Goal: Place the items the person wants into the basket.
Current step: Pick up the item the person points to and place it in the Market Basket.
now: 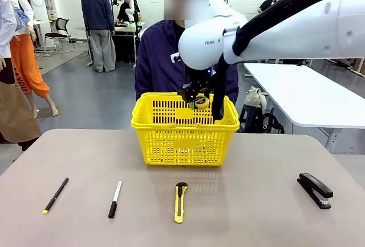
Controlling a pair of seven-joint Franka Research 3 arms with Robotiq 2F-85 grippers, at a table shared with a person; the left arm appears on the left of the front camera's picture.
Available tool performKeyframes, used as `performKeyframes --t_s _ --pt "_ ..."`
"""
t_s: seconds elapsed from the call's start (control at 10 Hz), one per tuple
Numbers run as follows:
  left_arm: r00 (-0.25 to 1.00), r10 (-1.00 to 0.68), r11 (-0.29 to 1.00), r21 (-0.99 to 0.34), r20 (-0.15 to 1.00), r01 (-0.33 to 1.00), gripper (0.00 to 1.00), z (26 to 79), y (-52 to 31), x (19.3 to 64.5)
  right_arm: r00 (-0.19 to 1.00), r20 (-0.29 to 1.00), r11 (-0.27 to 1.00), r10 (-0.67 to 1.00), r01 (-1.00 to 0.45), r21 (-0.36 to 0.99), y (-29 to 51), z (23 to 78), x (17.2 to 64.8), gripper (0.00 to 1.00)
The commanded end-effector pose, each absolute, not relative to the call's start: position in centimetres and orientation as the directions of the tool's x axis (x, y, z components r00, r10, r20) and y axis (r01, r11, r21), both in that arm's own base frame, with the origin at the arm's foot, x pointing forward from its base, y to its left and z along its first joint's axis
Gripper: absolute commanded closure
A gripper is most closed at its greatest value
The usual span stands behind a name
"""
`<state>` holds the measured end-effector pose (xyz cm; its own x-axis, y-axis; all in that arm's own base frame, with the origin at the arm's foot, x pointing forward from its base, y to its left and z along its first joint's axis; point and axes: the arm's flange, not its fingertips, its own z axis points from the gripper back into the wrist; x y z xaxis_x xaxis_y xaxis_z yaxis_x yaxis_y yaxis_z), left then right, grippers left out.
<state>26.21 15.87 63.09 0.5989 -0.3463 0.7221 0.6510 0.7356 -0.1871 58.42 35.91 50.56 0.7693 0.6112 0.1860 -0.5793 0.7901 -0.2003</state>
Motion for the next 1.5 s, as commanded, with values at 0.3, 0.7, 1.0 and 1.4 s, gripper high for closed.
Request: performKeyframes --t_s 0.3,0.7,1.0,1.4 --pt "0.582 -0.352 0.723 -0.181 0.733 0.667 0.00 63.1 16.1 26.2 0.764 0.156 0.779 0.626 -0.604 -0.168 35.5 49.0 59.5 0.32" --pt "0.582 -0.352 0.723 -0.181 0.733 0.667 0.00 63.1 16.1 26.2 0.764 0.156 0.779 0.626 -0.604 -0.168 35.5 49.0 59.5 0.32" --pt "0.582 -0.352 0.723 -0.181 0.733 0.667 0.00 63.1 16.1 26.2 0.765 0.137 0.776 0.630 -0.613 -0.146 34.7 47.7 60.3 0.32" --pt "0.582 -0.352 0.723 -0.181 0.733 0.667 0.00 63.1 16.1 26.2 0.776 0.060 0.778 0.628 -0.623 -0.074 33.9 42.6 63.1 0.32"
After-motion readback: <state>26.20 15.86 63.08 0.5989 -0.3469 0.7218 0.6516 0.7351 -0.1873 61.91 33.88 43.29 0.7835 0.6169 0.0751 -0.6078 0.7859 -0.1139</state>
